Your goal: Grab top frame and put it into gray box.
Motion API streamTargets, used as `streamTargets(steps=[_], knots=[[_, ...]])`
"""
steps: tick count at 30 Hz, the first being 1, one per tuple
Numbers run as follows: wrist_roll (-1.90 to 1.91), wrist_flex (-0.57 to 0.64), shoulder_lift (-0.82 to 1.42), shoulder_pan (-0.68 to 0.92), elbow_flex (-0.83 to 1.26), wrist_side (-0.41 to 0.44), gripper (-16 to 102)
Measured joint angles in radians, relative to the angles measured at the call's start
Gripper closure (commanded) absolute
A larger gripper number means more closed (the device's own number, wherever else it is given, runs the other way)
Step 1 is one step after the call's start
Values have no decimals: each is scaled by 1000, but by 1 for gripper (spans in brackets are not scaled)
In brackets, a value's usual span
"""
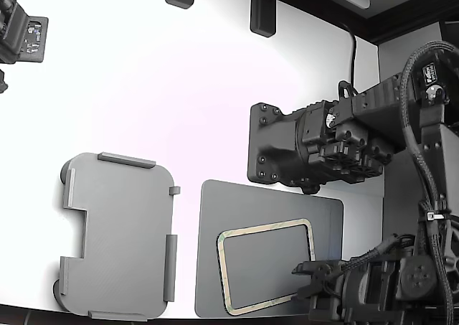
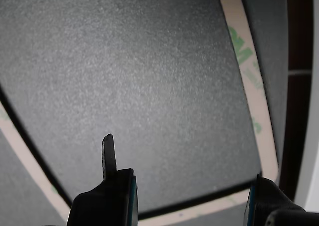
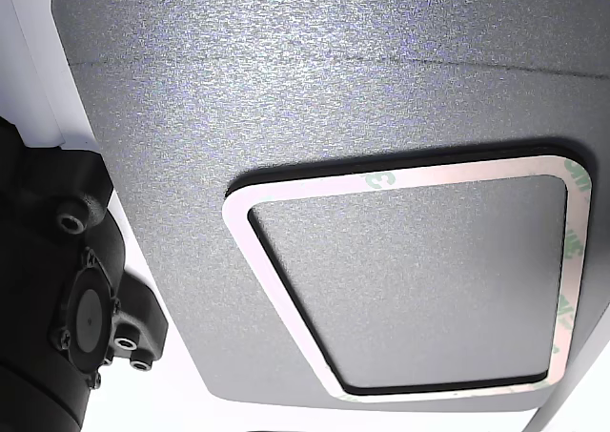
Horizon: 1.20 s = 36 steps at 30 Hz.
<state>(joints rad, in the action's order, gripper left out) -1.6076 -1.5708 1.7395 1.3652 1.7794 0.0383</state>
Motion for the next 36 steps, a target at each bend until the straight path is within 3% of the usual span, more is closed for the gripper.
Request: streamTargets(steps=[5,20,36], knots=[[6,3,-126,37,-84,-75,-13],[-38,55,-244,140,-124,-40,-14],[-150,63,-301,153,-117,-60,-12]])
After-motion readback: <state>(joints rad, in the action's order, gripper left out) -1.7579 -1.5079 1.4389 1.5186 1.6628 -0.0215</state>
